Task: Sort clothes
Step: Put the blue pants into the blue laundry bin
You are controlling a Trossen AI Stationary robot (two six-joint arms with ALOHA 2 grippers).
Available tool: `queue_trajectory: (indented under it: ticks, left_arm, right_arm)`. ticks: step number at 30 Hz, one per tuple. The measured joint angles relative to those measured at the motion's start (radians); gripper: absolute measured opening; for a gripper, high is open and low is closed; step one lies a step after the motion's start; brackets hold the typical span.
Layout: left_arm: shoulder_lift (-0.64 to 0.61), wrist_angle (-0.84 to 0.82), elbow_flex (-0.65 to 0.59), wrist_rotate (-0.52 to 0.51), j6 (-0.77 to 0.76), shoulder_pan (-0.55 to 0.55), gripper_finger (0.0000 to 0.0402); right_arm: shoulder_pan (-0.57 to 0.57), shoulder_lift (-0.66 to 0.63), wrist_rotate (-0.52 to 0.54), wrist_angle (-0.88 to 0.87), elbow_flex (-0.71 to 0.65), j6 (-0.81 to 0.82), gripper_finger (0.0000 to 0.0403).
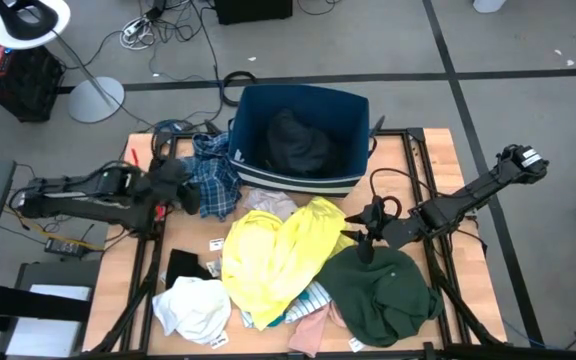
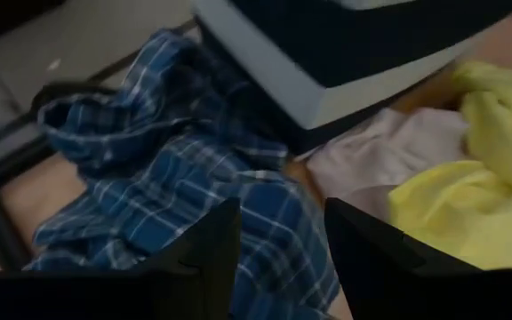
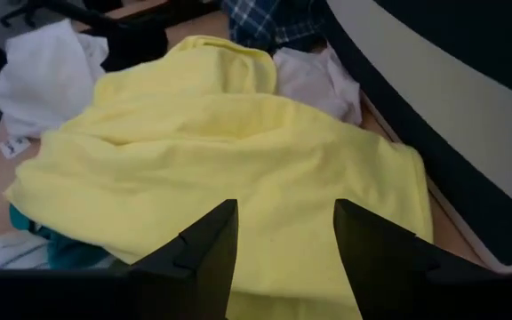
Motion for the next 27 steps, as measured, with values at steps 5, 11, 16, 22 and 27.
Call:
queue_trajectory:
  ticks: [5, 11, 16, 22, 27]
  left_arm:
    - [0.047, 0.015, 0.0, 0.118, 0.085, 0.176, 0.0172]
    - [0.135, 0.114, 0.001, 0.268, 0.219, 0.379, 0.0172]
    - [0.22, 0.172, 0.001, 0.311, 0.255, 0.495, 0.0172]
    - [0.277, 0.172, 0.001, 0.325, 0.259, 0.552, 0.0177]
    - [0.281, 0.172, 0.001, 0.363, 0.218, 0.575, 0.0199]
  right_arm:
    - [0.0, -0.019, -0.03, 0.017, 0.0, -0.015, 0.0187]
    - [-0.006, -0.037, -0.039, 0.022, 0.0, -0.033, 0.0187]
    - [-0.027, -0.048, -0.039, 0.02, 0.0, -0.034, 0.0187]
    - [-0.028, -0.048, -0.044, 0.019, 0.0, -0.034, 0.0187]
    - [-0.028, -0.048, -0.044, 0.011, 0.0, -0.04, 0.0187]
